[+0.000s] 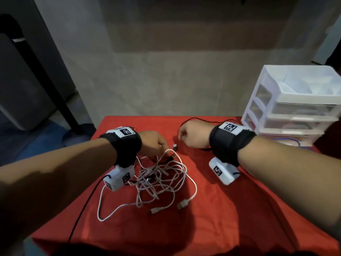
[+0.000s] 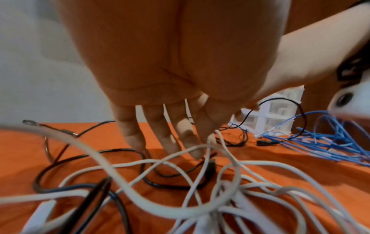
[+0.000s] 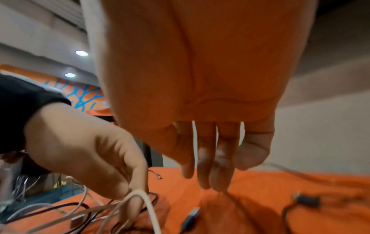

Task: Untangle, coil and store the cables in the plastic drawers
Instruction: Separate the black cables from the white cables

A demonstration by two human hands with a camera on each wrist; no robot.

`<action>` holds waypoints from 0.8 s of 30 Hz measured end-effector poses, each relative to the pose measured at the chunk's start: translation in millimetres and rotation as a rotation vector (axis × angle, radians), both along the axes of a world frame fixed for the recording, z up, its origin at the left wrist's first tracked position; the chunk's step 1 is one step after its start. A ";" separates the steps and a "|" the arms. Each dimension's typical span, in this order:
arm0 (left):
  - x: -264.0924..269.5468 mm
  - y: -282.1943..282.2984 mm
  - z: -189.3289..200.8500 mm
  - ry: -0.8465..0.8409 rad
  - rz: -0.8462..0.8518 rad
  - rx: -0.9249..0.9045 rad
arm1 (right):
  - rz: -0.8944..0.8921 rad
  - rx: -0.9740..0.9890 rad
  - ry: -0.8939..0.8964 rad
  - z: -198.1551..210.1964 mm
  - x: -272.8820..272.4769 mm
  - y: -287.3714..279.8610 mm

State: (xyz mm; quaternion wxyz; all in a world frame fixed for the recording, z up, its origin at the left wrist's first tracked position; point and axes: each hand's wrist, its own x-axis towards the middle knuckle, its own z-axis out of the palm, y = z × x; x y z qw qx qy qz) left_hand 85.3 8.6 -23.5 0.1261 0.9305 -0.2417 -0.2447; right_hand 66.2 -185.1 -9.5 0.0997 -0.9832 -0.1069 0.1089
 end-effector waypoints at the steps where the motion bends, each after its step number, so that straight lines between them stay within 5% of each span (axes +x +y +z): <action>1: -1.3 0.9 1.4 0.019 -0.010 -0.008 | -0.022 0.052 0.003 -5.8 2.0 5.0; 9: 6.7 15.6 -7.3 -0.080 0.036 0.003 | -0.002 0.098 0.114 -61.2 5.3 30.8; 19: 1.2 18.0 -21.8 -0.031 -0.033 -0.117 | 0.182 0.044 0.207 -41.2 -9.4 23.3; 24: -3.8 16.2 -20.1 -0.016 -0.157 -0.028 | 0.080 0.089 0.085 -36.7 -12.5 23.2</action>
